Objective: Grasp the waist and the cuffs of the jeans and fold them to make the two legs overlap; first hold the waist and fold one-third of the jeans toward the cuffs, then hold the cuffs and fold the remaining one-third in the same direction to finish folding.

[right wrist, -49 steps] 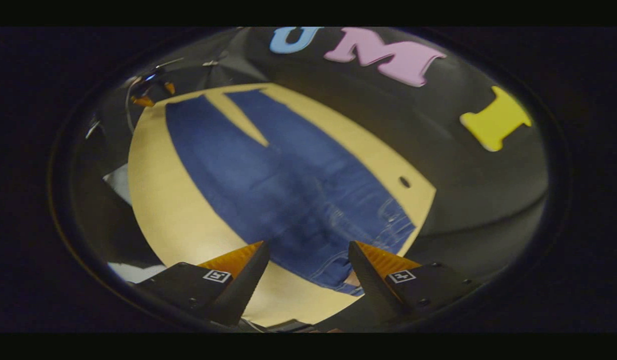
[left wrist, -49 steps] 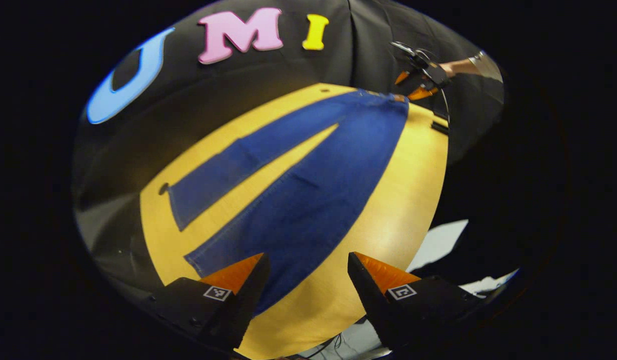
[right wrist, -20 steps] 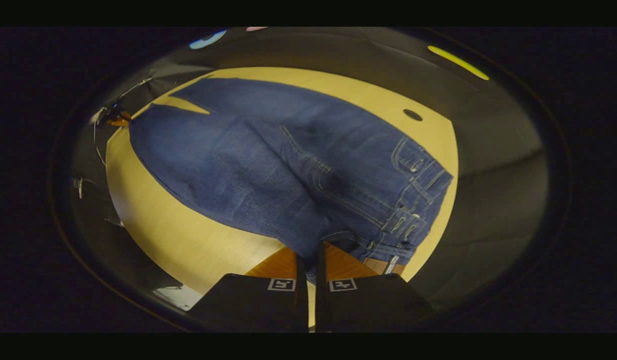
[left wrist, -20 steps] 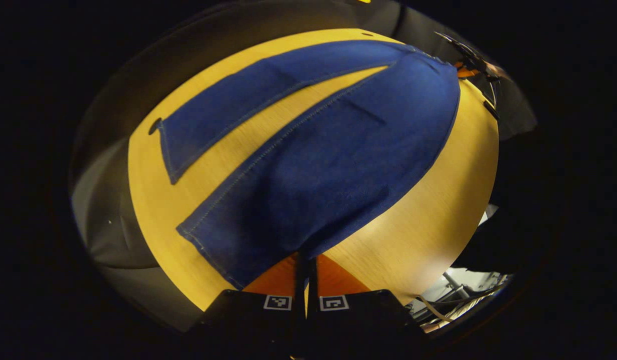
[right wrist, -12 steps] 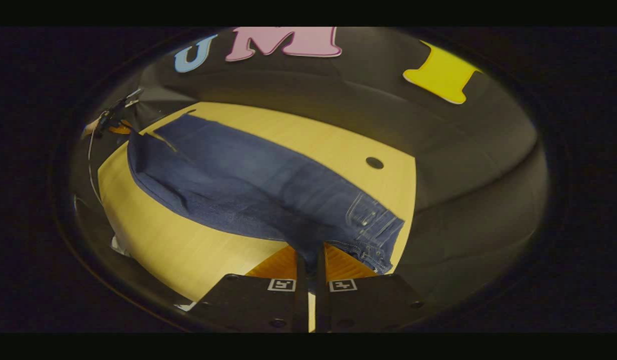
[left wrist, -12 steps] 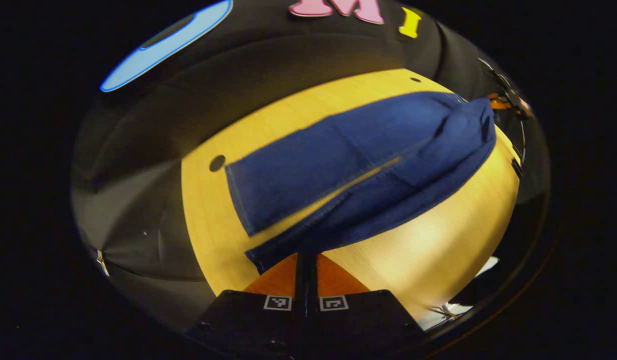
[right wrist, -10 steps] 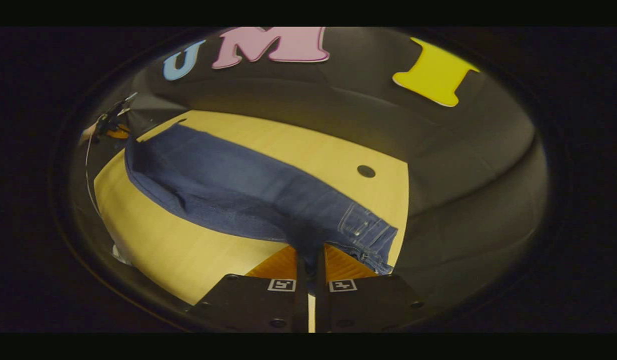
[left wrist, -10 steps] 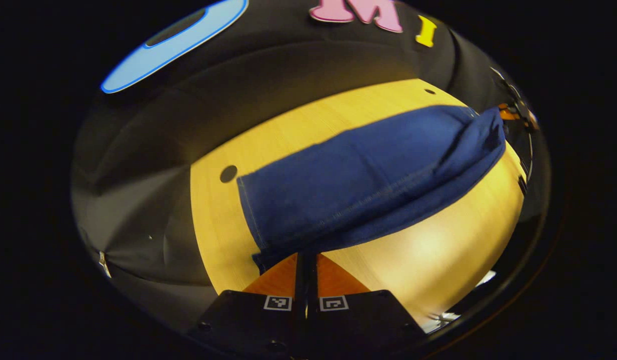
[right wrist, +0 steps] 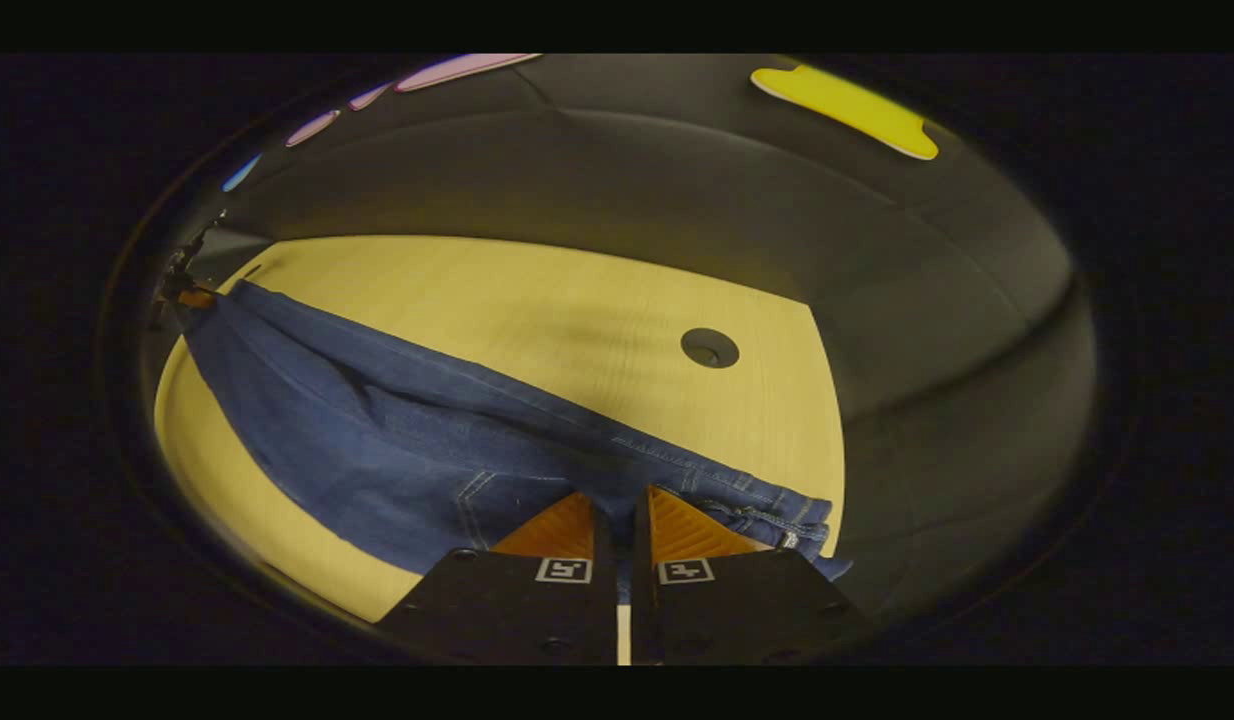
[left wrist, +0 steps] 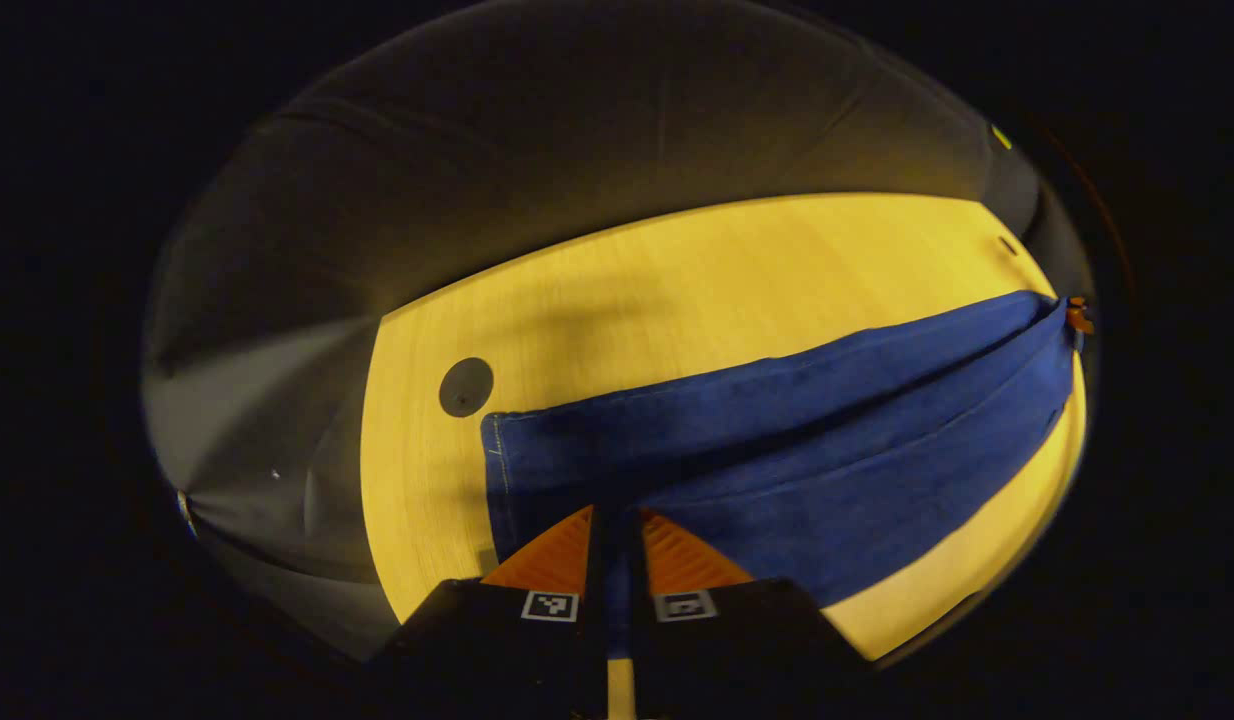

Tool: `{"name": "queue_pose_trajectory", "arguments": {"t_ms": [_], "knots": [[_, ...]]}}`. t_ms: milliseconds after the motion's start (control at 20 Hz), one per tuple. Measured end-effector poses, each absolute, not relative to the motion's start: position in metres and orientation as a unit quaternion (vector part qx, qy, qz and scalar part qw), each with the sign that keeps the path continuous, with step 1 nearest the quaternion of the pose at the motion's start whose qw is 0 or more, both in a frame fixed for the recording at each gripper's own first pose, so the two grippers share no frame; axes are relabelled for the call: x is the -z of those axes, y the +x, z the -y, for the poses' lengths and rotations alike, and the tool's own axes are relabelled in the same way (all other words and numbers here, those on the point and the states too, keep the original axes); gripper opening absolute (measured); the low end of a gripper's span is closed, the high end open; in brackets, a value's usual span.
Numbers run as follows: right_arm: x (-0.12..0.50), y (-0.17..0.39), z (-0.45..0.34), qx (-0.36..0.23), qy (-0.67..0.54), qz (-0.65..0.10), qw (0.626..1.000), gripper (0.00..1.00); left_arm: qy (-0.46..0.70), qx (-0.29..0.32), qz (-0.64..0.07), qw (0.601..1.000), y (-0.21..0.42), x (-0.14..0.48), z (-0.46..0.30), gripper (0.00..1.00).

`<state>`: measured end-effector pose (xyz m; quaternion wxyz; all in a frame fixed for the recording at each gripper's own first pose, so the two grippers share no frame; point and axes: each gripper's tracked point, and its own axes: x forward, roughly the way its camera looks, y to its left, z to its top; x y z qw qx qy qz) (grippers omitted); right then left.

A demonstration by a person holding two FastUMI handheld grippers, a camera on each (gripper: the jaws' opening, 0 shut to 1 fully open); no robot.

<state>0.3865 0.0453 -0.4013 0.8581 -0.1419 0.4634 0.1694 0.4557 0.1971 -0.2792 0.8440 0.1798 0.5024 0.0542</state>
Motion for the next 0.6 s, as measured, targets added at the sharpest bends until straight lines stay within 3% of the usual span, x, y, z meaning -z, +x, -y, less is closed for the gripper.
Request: {"name": "queue_pose_trajectory", "arguments": {"t_ms": [150, 200, 400, 600], "knots": [[0.405, 0.392, -0.048, -0.151, -0.099, -0.469, 0.864, 0.10, 0.162, -0.075, -0.453, 0.874, 0.475, 0.272, -0.203, 0.78], [0.402, 0.394, -0.051, -0.150, -0.067, -0.467, 0.869, 0.27, 0.154, -0.084, -0.430, 0.885, 0.480, 0.262, -0.203, 0.99], [0.353, 0.418, -0.054, -0.130, 0.037, -0.422, 0.896, 0.96, 0.132, -0.073, -0.358, 0.921, 0.485, 0.219, -0.184, 0.98], [0.312, 0.429, -0.024, -0.091, 0.114, -0.389, 0.910, 0.98, 0.089, -0.028, -0.295, 0.951, 0.470, 0.166, -0.157, 0.98]]}}
